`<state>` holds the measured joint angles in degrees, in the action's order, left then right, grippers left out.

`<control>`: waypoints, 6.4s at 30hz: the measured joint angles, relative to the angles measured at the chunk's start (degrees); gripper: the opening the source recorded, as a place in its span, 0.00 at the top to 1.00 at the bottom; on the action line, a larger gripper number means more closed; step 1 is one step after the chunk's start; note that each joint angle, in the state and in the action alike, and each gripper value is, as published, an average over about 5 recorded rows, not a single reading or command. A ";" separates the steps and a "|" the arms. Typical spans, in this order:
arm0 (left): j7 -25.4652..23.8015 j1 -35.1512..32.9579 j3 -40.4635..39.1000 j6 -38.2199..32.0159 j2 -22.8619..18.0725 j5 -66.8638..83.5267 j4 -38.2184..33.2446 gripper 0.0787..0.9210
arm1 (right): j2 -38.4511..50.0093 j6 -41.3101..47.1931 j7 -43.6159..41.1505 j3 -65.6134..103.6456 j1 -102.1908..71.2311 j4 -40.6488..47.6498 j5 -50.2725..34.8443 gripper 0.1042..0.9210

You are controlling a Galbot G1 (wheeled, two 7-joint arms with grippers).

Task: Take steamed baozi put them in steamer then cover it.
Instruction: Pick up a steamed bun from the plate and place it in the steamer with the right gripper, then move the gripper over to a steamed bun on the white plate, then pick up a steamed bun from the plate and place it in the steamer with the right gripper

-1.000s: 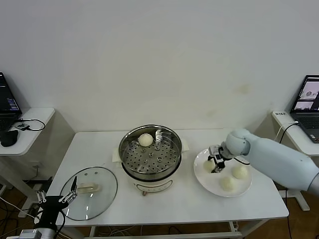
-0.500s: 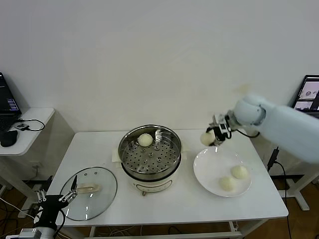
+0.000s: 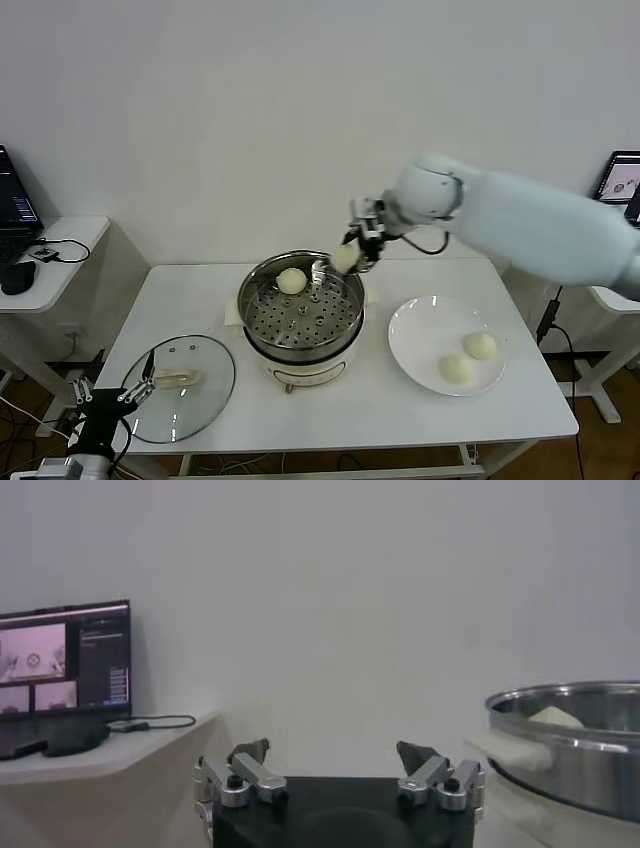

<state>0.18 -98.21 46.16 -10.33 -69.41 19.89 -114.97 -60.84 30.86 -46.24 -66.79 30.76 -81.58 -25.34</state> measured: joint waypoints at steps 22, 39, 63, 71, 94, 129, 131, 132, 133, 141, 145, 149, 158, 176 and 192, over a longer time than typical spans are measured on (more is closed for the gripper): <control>-0.02 0.23 0.04 -0.07 -0.73 -0.23 -0.28 0.12 | -17.47 3.27 6.69 0.19 -9.51 11.89 -2.00 0.36; -0.02 0.02 0.46 -0.22 -0.57 -0.27 -0.67 0.12 | -17.96 2.16 5.51 0.32 -9.48 13.45 -0.27 0.12; -0.11 0.68 -1.09 -0.33 0.43 -0.75 0.58 0.12 | 16.73 -13.37 -16.23 -1.52 0.87 -4.44 15.70 0.12; -0.13 0.30 -1.23 -0.29 0.35 -0.96 0.29 0.12 | 27.27 -16.40 -17.98 0.63 -4.53 -7.88 23.02 0.12; -0.15 0.09 -0.73 -0.15 0.26 -1.31 0.87 0.12 | 30.52 -16.64 -15.23 15.07 -30.37 -3.50 32.97 0.12; -0.14 0.21 -0.40 -0.30 -0.03 -1.29 1.59 0.12 | 25.69 -15.17 -12.84 20.06 -36.78 1.25 34.34 0.36; -0.13 0.20 -0.32 -0.31 0.03 -1.29 1.59 0.12 | 25.85 -15.08 -12.90 19.97 -36.30 1.06 34.07 0.37; -0.13 0.22 -0.28 -0.31 0.06 -1.29 1.58 0.12 | 25.95 -15.02 -12.93 19.86 -35.96 0.93 33.89 0.38; -0.13 0.24 -0.26 -0.31 0.10 -1.28 1.58 0.12 | 26.07 -14.96 -12.98 19.72 -35.55 0.78 33.68 0.38; -0.13 0.57 -0.24 -0.26 0.43 -1.20 1.47 0.12 | 26.99 -14.51 -13.84 17.98 -29.13 -0.87 30.79 0.38; -0.13 0.65 -0.31 -0.25 0.62 -1.18 1.46 0.12 | 26.52 -14.40 -14.02 16.50 -23.85 -1.10 28.41 0.38; -0.13 0.72 -0.45 -0.27 0.68 -1.15 1.46 0.12 | 25.28 -14.11 -13.83 14.51 -17.68 -1.29 25.68 0.38; -0.13 0.75 -0.56 -0.46 0.54 -1.12 1.41 0.12 | 18.67 -13.20 -12.46 8.72 -4.88 -1.59 19.58 0.37; -0.13 0.14 0.60 -0.65 -0.60 -1.12 0.59 0.12 | -0.81 -16.80 -8.79 0.13 -1.30 0.66 14.04 0.37; -0.02 0.37 0.98 -0.62 -1.51 -0.91 -0.01 0.12 | -8.50 -27.69 -8.69 -5.29 -4.13 2.58 21.30 0.37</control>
<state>0.15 -97.84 47.14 -10.95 -70.92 18.98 -114.98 -69.34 3.16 -54.93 -72.08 26.63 -79.00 -4.04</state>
